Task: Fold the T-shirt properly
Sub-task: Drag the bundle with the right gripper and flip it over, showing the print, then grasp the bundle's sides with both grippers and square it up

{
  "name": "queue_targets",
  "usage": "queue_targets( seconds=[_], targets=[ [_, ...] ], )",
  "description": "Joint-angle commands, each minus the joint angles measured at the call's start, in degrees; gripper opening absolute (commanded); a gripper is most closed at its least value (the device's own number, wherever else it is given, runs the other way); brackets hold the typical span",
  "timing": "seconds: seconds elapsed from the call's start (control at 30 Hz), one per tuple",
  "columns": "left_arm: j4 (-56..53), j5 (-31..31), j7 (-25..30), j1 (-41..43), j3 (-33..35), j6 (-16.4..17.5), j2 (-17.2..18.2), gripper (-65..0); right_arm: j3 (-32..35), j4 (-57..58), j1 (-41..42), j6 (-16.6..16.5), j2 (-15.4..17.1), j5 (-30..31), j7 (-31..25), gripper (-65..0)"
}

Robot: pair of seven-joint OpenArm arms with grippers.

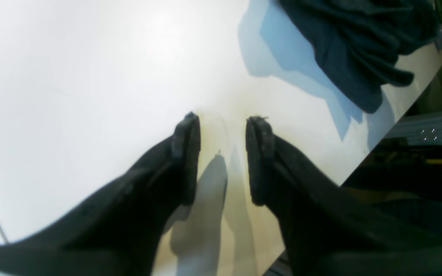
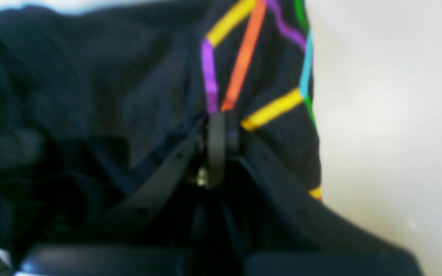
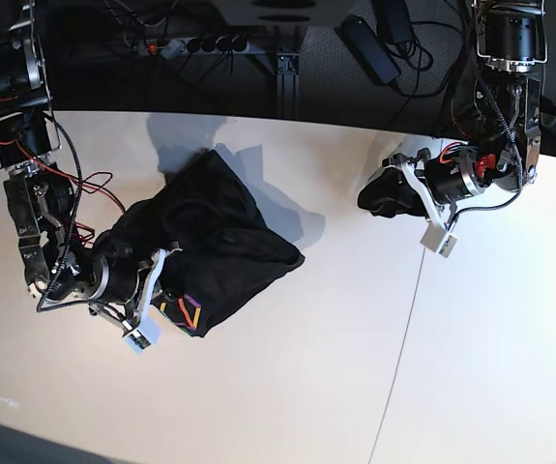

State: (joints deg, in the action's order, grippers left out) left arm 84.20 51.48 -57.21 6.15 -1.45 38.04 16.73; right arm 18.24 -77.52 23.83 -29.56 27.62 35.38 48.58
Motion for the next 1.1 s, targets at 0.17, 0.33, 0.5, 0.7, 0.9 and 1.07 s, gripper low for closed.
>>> queue_targets(
  seconds=[0.17, 0.33, 0.5, 0.7, 0.9, 1.07],
  targets=[
    [0.6, 0.2, 0.2, -0.4, -0.1, 0.8, 0.6, -44.2, -0.7, -10.6, 0.2, -4.1, 1.1, 3.3, 3.7, -65.0],
    [0.6, 0.1, 0.0, -0.4, -0.1, 0.8, 0.9, -44.2, -0.7, -14.4, -4.2, -4.1, 1.2, 4.2, 5.7, -65.0],
    [0.6, 0.1, -0.1, -0.4, -0.1, 1.1, 1.9, -44.2, -0.7, -17.1, -11.0, -4.1, 1.4, 2.9, 6.1, -65.0],
    [0.6, 0.2, -0.1, -0.4, -0.1, 1.2, 2.0, -44.2, -0.7, -18.5, -17.5, -4.1, 2.4, 4.4, 6.2, -65.0],
    [0.6, 0.2, 0.1, -0.4, -0.1, 1.2, 2.3, -44.2, -0.7, -26.6, -24.0, -4.1, 2.9, 4.9, 6.5, -65.0],
    [0.6, 0.2, 0.4, -0.4, -0.1, 1.2, 2.3, -44.2, -0.8, -33.0, -25.6, -4.1, 2.9, 4.7, 6.4, -65.0]
  ],
)
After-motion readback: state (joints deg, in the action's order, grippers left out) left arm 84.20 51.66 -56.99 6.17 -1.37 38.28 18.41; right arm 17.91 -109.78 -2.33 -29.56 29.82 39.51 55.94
